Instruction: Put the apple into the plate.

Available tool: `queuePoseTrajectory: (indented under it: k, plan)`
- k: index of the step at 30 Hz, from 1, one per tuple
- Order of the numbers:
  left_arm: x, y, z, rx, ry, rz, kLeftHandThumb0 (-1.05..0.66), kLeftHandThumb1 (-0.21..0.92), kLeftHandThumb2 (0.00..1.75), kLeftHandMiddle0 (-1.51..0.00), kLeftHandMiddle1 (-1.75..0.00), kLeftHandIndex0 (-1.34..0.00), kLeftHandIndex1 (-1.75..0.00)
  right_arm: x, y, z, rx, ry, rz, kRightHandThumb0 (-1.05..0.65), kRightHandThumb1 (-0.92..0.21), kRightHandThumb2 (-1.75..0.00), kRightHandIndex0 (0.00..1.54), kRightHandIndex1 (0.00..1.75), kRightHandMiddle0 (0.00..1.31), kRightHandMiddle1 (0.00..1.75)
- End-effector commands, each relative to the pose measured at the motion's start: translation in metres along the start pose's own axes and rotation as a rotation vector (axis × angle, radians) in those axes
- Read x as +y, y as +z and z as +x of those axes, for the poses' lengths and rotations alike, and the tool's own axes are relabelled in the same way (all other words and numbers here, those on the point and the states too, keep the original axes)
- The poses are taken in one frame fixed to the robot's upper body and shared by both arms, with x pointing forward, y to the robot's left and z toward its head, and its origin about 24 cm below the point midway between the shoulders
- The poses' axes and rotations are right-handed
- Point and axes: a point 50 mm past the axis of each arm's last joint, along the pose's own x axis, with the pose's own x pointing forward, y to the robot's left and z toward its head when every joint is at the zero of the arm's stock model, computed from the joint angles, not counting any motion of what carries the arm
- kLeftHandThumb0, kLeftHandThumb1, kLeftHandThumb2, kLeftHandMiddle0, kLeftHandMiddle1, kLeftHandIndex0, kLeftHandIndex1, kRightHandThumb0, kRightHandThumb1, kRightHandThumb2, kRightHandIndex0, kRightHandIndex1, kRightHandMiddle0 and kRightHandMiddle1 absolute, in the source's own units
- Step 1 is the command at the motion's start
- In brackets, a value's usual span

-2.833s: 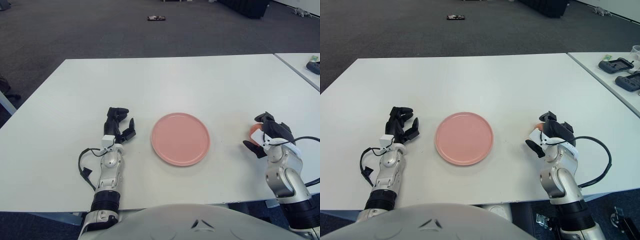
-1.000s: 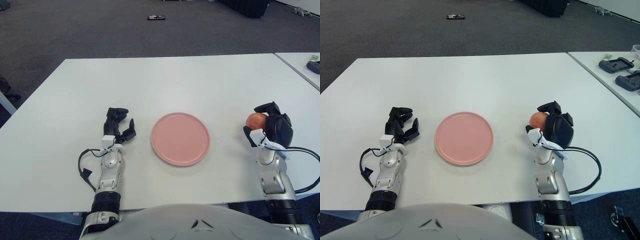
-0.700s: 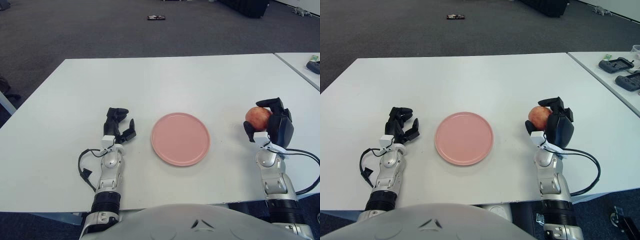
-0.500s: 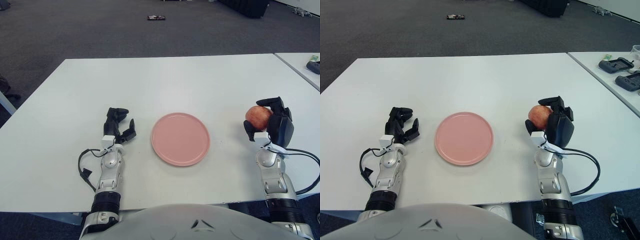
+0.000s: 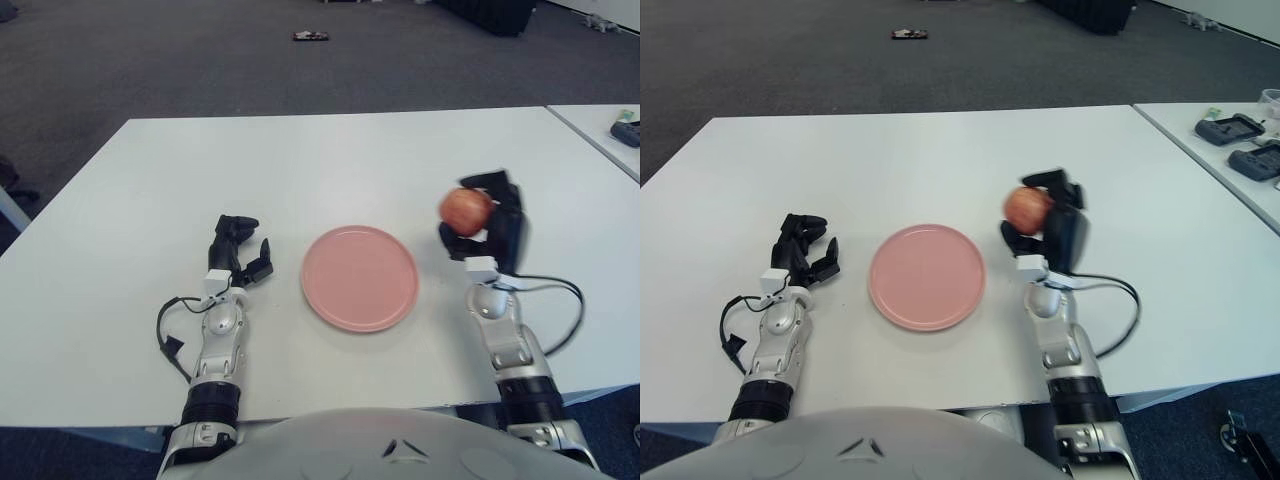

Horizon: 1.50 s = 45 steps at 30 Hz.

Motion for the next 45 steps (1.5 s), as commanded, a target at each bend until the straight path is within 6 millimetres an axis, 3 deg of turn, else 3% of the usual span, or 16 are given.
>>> queuePoseTrajectory:
  k: [1,5,9,15,30,45]
  plan:
    - [0.004,-0.01,-0.003,0.058,0.005,0.007,-0.01,0.37,1.14,-0.75,-1.33,-0.42,-1.75,0.003,0.007,0.0,-0.09,0.082,0.043,0.0,0.12,-1.75,0.98,1.58,0.72,1.75]
    - [0.005,-0.011,-0.004,0.063,0.008,0.013,-0.01,0.39,1.11,-0.74,-1.32,-0.41,-1.75,0.021,0.023,-0.005,-0.144,0.201,0.11,0.0,0.11,-1.75,0.98,1.59,0.71,1.75]
    - [0.006,-0.013,-0.004,0.065,0.014,0.021,-0.01,0.42,1.08,-0.71,-1.33,-0.4,-1.75,0.037,0.031,-0.01,-0.215,0.487,0.158,0.0,0.11,-1.75,0.98,1.59,0.71,1.75]
    - [0.006,-0.013,-0.003,0.069,0.019,0.019,-0.01,0.42,1.08,-0.71,-1.34,-0.39,-1.75,0.046,0.034,-0.012,-0.234,0.638,0.166,0.0,0.1,-1.75,0.97,1.62,0.69,1.75]
    - [0.005,-0.013,-0.004,0.074,0.032,0.007,-0.01,0.47,1.02,-0.67,-1.35,-0.36,-1.75,0.063,0.034,-0.018,-0.256,0.814,0.106,0.0,0.1,-1.75,0.97,1.63,0.68,1.75]
    - [0.006,-0.012,-0.004,0.06,0.014,0.012,-0.01,0.44,1.05,-0.7,-1.33,-0.37,-1.75,0.067,0.027,-0.026,-0.207,0.861,-0.05,0.0,0.1,-1.75,0.96,1.63,0.69,1.75]
